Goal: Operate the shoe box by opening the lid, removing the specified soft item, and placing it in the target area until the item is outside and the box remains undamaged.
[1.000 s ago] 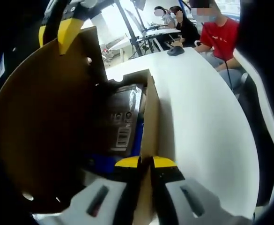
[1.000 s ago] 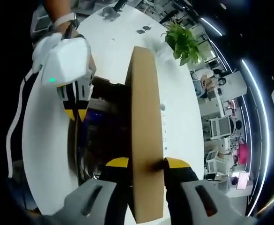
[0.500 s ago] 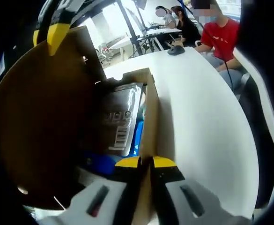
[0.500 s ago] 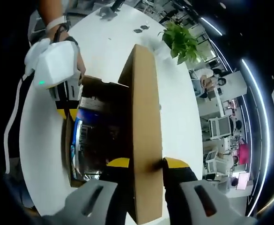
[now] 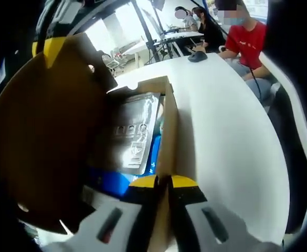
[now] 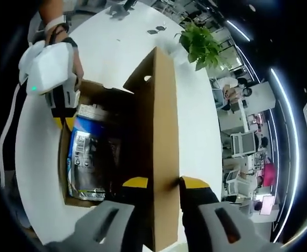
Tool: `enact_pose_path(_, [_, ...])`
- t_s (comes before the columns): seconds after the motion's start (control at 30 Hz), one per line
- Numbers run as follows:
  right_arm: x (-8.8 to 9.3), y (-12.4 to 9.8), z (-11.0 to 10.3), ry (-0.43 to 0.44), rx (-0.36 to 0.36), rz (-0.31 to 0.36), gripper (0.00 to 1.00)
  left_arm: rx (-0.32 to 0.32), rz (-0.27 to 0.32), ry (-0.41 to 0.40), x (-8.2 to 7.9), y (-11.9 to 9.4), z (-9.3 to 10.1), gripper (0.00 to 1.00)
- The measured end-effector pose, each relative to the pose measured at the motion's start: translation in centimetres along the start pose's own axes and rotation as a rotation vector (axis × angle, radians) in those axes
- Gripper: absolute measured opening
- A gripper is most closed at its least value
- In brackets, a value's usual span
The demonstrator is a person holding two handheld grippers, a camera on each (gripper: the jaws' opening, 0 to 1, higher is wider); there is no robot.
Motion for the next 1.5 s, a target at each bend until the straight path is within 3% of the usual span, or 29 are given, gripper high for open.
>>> enact_pose_path(0.53, [-0.2,0.5,1.2,-0.020,0.055,-0.017,0.13,-0.002,0.000,-0.002,-0.2,-0.3,0.1,0.07])
enact_pose_path(1.03, [-0.3,3.0,3.2,-0.010,0.122,-0.077,0.06,0.001,0.005,-0.015,0.0,-0.1,0.0,0.07])
enact_pose_path(1.33, [-0.1,4.2,4.0,-0.015,0.106,-0.095,0.05,0.008,0.002,-0.016,0.0,-0.1,0.0,0.07])
enact_pose_path(1.5, [-0.1,4.7,4.6,-0.017,0.055,-0.098,0.05,0.014,0.002,-0.010,0.0,0.2,-0.1,0.07])
Point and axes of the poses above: the point that each gripper's makers call its tool centre point, and the gripper's own axes: y roughly forward along the fingers, z roughly to its right, x roughly out of its underside, the point moved 7 cm from there along -y, roughly backward along the fingers, and after that the axes turned 10 degrees about -z, right-handed, at the moved point
